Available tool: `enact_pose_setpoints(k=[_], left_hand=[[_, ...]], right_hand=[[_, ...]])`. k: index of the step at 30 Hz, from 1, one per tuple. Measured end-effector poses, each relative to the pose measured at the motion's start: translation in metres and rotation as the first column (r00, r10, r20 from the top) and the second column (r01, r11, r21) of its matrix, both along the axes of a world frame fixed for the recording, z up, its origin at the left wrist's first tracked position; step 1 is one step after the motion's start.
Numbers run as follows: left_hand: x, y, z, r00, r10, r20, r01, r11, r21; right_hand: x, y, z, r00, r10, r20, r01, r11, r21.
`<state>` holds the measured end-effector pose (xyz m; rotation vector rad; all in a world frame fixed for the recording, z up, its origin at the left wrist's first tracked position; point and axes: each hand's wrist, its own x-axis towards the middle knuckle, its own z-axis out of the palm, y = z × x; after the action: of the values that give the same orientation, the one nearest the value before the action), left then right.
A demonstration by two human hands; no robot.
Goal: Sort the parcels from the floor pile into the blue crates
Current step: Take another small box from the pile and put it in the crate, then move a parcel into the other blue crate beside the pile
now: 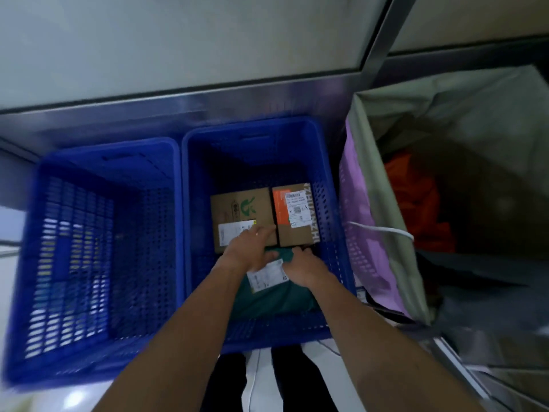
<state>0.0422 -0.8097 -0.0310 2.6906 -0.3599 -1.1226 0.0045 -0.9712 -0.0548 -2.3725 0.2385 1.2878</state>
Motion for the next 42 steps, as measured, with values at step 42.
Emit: enact_pose_setpoints(k=[42], left_hand=[[-0.391,0.527,0.185,0.332,0.942,0.056,-0.881,0.330,-0.340]], right_hand=[[-0.201,0.456,0.194,0.579,0.769,0.270,-0.735,0.636,-0.235]])
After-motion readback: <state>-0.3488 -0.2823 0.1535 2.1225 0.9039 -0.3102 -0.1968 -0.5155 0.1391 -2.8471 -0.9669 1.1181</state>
